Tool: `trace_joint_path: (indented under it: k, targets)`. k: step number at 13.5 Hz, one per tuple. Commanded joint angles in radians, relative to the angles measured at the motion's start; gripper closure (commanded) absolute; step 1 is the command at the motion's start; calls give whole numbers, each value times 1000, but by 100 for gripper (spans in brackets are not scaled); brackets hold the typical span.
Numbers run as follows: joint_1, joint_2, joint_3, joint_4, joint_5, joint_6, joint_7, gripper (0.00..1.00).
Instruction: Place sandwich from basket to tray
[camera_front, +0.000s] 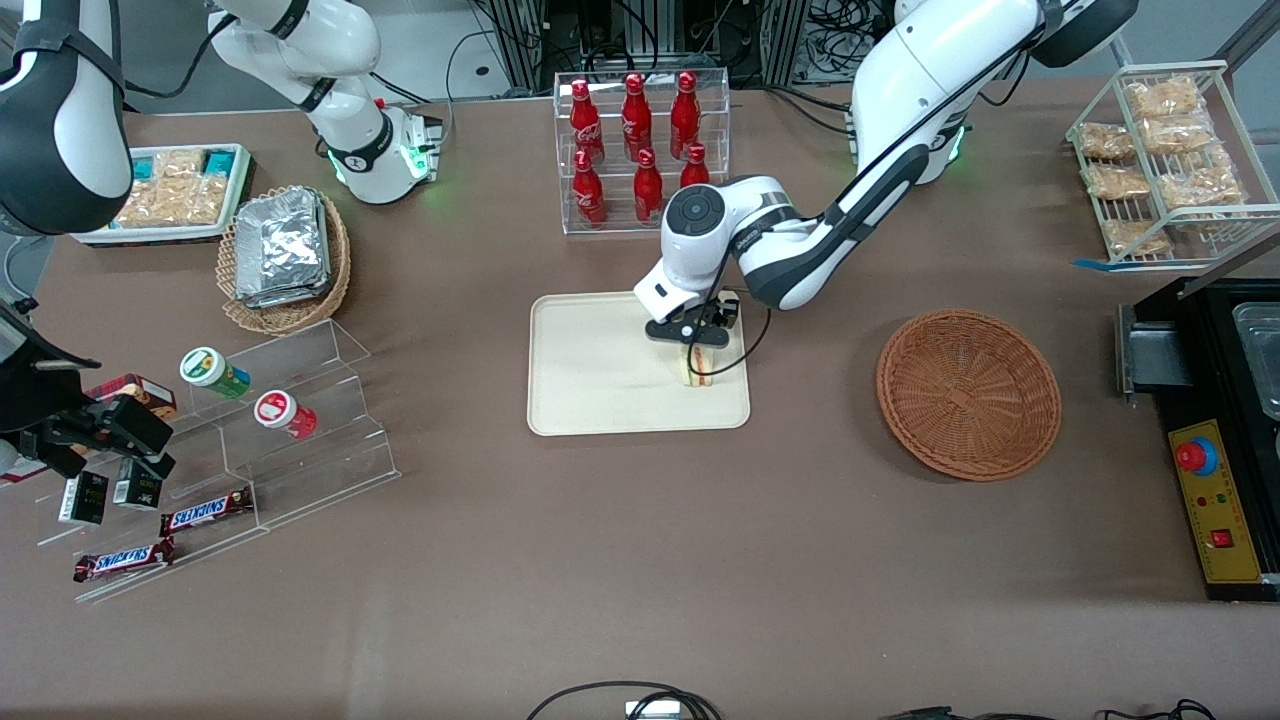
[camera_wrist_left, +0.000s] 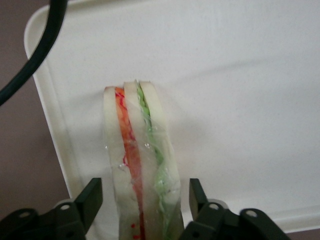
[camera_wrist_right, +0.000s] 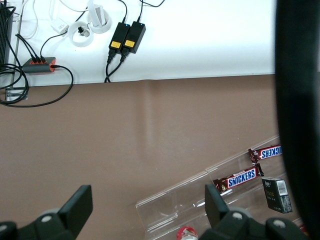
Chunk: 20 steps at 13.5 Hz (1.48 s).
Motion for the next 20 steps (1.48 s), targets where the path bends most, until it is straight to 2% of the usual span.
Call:
trace_joint_path:
  k: [1,7,9,14,17,19,20]
  targets:
    - [6,-18,1,93,5,-115,-29,1]
    - [110,-56,-2,287,4,-322,-97,1]
    - [159,-94,-4,334,-25,-403,-94,1]
    - [241,-137,-5,398,-38,-525,-75,1]
    - [270,-151,-2,405,-55,-542,-37,1]
    - [290,-199,19,402,-113,-543,30,1]
    - [284,-231,71,399,-162,-543,87,1]
